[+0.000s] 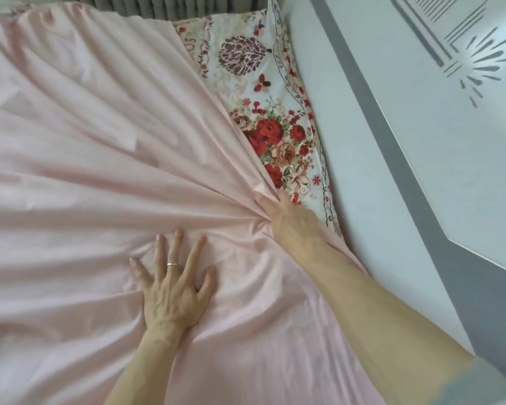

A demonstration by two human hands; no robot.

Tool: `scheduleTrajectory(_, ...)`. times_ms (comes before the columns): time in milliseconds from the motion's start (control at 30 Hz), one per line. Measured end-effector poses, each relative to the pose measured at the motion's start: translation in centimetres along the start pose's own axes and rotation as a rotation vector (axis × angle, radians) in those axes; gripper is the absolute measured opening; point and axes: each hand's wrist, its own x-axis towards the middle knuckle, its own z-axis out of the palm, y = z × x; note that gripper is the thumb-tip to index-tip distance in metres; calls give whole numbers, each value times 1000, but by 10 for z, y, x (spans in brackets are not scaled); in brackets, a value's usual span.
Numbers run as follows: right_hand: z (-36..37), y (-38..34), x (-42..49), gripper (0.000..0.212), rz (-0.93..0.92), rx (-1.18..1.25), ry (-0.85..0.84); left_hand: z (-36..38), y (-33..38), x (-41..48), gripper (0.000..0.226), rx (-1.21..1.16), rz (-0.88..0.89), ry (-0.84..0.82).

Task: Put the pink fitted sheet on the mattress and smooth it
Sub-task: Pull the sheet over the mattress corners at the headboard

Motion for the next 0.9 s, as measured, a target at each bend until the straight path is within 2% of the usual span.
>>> scheduleTrajectory(67, -9, 10, 3, 55, -4, -113, 108, -5, 0, -4, 63, 19, 92, 55)
scheduleTrajectory(133, -21, 38, 11, 53, 92, -215, 297, -21, 4, 4, 60, 27, 190, 187)
scheduleTrajectory(200, -25, 79, 17, 42, 175, -276, 374, -33, 30, 31, 60, 18, 230, 258)
scheduleTrajectory(300, -5, 100, 26, 21, 300, -325, 357, -37, 79, 57, 61, 36, 253, 78)
scheduleTrajectory(367, 23, 96, 36, 32, 306, -259, 343, -18, 95, 66, 62, 39, 207, 4)
scheduleTrajectory(433, 49, 97, 41, 44, 248, -205, 354, 0, 92, 72, 66, 43, 175, 10)
scheduleTrajectory(467, 55, 99, 44, 48, 274, -185, 401, 5, 89, 75, 66, 51, 154, 29)
scheduleTrajectory(500, 54, 100, 48, 50, 305, -95, 469, 9, 87, 83, 66, 48, 148, 50)
scheduleTrajectory(600, 33, 79, 27, 52, 347, 117, 474, 12, 84, 82, 61, 21, 167, 75)
scheduleTrajectory(700, 19, 40, -28, 51, 404, 323, 607, 13, 84, 83, 50, 13, 181, 97)
scheduleTrajectory(767, 33, 12, -84, 51, 419, 414, 545, 12, 85, 81, 43, 25, 181, 108)
scheduleTrajectory(900, 83, 24, -155, 76, 582, 610, 289, -6, 82, 96, 41, 126, 275, 76)
